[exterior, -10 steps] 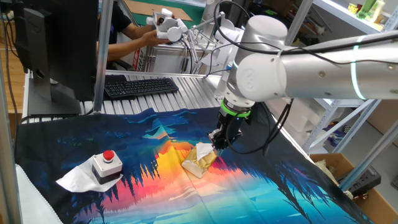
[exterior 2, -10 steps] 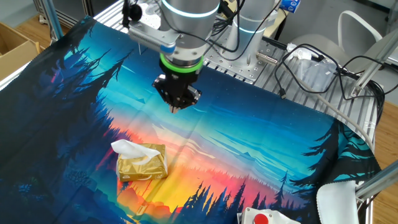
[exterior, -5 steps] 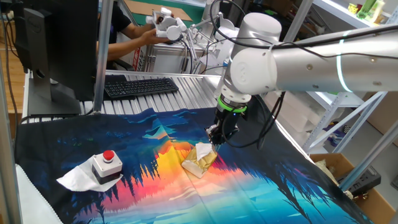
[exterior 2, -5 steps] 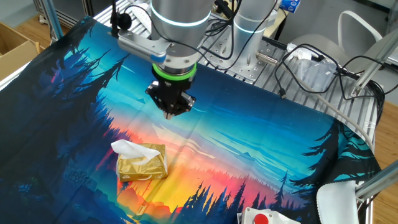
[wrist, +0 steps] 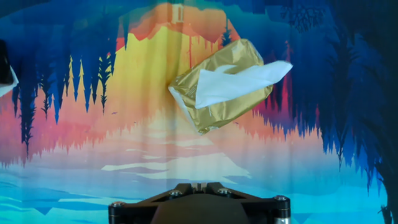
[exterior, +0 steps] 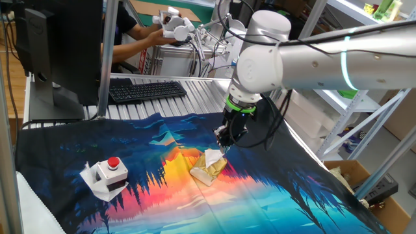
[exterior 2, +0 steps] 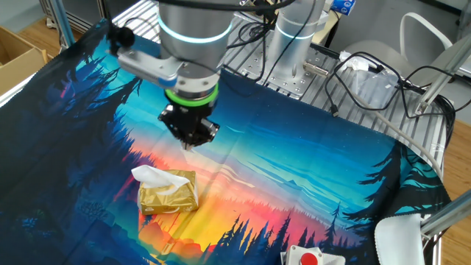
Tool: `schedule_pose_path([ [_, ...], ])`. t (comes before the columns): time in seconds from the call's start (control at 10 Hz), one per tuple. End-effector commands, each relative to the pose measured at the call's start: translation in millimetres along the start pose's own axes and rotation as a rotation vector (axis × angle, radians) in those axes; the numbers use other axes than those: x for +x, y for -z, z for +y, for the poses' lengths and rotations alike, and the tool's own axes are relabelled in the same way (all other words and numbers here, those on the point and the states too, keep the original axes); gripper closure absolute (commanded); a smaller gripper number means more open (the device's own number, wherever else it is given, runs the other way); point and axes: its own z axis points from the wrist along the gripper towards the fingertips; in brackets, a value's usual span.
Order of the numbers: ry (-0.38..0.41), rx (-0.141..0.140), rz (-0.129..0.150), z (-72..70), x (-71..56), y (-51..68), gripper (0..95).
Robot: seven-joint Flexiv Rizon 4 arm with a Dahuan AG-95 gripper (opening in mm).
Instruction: Pull out a napkin
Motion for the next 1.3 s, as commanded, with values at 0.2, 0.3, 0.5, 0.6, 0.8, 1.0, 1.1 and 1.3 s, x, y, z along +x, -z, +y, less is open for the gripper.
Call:
schedule_pose_path([
  [0.2,0.013,0.003,0.003,-5.9,-11.4,-1.6,95.0],
  [0.3,0.008,0.004,0.003,-7.2,-14.2,-2.8,95.0],
  [0.5,0.006,0.008,0.003,-8.1,-15.9,-5.0,76.0],
  [0.6,0.004,0.009,0.003,-9.2,-17.6,-6.6,76.0],
  [0.8,-0.006,0.008,0.002,-12.7,-22.1,-9.9,38.0],
  [1.0,-0.016,0.007,0.003,-14.4,-22.9,-12.2,19.0],
  [1.1,-0.025,0.006,0.002,-14.3,-23.5,-14.4,19.0],
  [1.3,-0.026,0.005,0.002,-13.4,-24.4,-18.3,19.0],
])
